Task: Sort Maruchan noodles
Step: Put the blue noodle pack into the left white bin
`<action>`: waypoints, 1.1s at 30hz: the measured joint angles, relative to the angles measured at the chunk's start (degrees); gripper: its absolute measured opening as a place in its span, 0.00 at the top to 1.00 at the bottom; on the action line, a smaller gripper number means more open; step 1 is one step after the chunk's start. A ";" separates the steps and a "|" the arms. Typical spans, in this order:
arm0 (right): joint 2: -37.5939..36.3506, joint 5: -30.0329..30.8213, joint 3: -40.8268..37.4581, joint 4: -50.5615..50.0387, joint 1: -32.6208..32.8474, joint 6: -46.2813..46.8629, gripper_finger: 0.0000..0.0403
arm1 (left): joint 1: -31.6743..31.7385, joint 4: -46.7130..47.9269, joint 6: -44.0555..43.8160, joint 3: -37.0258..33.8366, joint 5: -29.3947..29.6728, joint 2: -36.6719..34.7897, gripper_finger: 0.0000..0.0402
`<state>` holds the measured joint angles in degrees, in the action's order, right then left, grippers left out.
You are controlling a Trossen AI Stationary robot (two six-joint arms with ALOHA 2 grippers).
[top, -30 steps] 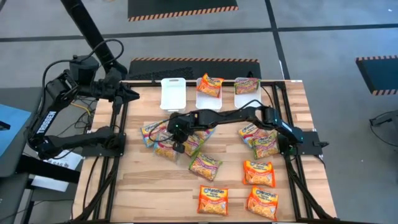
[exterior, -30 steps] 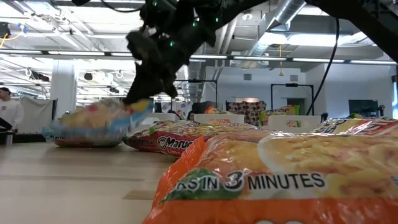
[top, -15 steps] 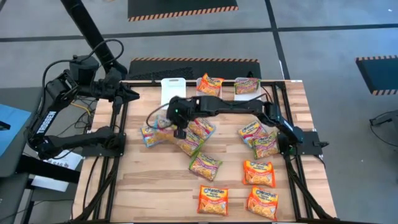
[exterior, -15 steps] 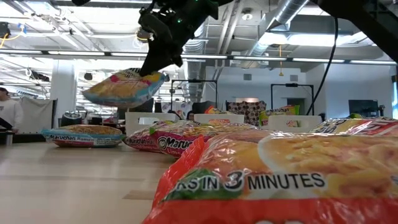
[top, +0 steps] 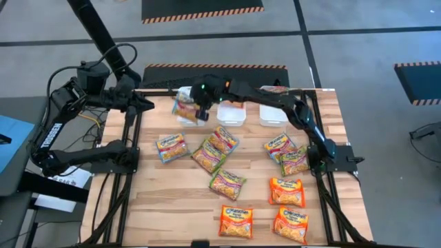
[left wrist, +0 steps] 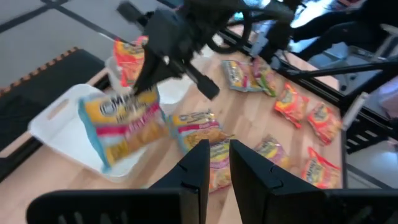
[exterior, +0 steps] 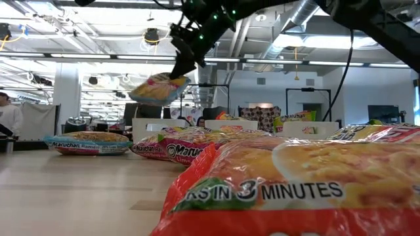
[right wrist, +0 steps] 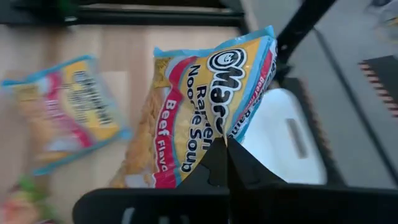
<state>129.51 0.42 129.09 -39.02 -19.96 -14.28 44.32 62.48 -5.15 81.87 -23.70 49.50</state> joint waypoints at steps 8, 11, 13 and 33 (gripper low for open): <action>0.00 -0.08 0.01 9.35 -6.88 -12.60 1.00 | 0.02 -0.02 0.00 0.00 5.84 1.16 0.88; 0.04 -0.84 0.00 13.21 -8.86 -18.49 1.00 | 0.02 -0.07 0.00 0.00 6.42 2.20 0.88; 0.09 -2.86 -0.01 15.14 -10.16 -21.48 1.00 | 0.02 -0.11 0.00 0.00 6.40 3.22 0.88; 5.56 -7.95 0.10 16.54 -11.55 -31.63 1.00 | 0.04 -10.99 -2.81 0.00 7.12 9.77 0.88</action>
<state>135.07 -7.53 129.19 -22.48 -31.51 -45.91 44.36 51.48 -7.96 81.87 -16.58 59.27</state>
